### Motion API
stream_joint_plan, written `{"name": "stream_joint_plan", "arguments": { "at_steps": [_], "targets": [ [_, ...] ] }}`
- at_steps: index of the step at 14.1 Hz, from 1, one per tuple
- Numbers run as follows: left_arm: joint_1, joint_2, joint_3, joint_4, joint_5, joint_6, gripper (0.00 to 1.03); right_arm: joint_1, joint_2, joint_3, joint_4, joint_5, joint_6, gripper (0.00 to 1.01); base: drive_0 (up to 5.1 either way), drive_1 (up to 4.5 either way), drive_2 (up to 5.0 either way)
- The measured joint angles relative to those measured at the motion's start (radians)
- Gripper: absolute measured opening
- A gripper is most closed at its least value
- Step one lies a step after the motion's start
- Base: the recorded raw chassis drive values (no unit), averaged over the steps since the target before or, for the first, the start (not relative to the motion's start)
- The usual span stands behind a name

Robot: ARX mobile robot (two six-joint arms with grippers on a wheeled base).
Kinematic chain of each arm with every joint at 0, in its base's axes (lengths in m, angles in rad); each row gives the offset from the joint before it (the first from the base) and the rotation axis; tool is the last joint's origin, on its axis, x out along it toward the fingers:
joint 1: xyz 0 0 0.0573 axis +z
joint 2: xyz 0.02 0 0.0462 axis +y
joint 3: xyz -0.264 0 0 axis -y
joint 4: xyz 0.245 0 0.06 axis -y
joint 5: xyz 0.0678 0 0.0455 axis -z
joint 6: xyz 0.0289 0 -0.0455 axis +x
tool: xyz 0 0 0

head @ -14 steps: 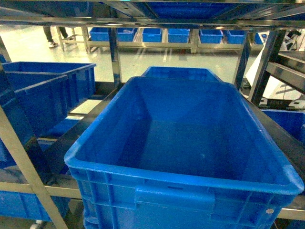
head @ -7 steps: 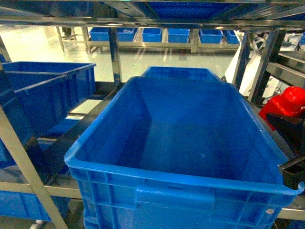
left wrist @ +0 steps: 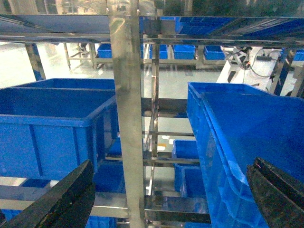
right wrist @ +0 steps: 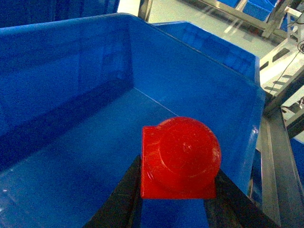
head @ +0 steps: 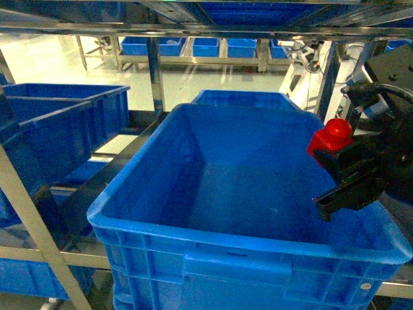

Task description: Pick red block from blue box to shelf

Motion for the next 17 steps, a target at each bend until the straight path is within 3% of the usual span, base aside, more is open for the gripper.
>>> {"name": "stream_joint_plan", "arguments": {
  "at_steps": [2,3,5,13,14,16,17],
  "targets": [
    [0.000,0.000,0.000,0.000,0.000,0.000,0.98,0.019,0.048,0.055,-0.018,-0.018,-0.006,0.28,0.0,0.00,0.0],
    [0.000,0.000,0.000,0.000,0.000,0.000,0.98,0.095,0.227,0.171,-0.031,-0.071,-0.021,0.28,0.0,0.00,0.0],
    [0.000,0.000,0.000,0.000,0.000,0.000,0.98,0.088,0.239,0.197,-0.027,-0.067,-0.031,0.28,0.0,0.00,0.0],
    [0.000,0.000,0.000,0.000,0.000,0.000,0.98,0.082,0.240,0.211,-0.035,-0.073,-0.042,0.52,0.0,0.00,0.0],
    [0.000,0.000,0.000,0.000,0.000,0.000,0.98,0.079,0.240,0.214,-0.038,-0.073,-0.045,0.59,0.0,0.00,0.0],
    [0.000,0.000,0.000,0.000,0.000,0.000,0.98,0.076,0.239,0.219,-0.042,-0.077,-0.047,0.86,0.0,0.00,0.0],
    [0.000,0.000,0.000,0.000,0.000,0.000,0.98,0.076,0.237,0.219,-0.042,-0.077,-0.048,0.94,0.0,0.00,0.0]
  ]
}}
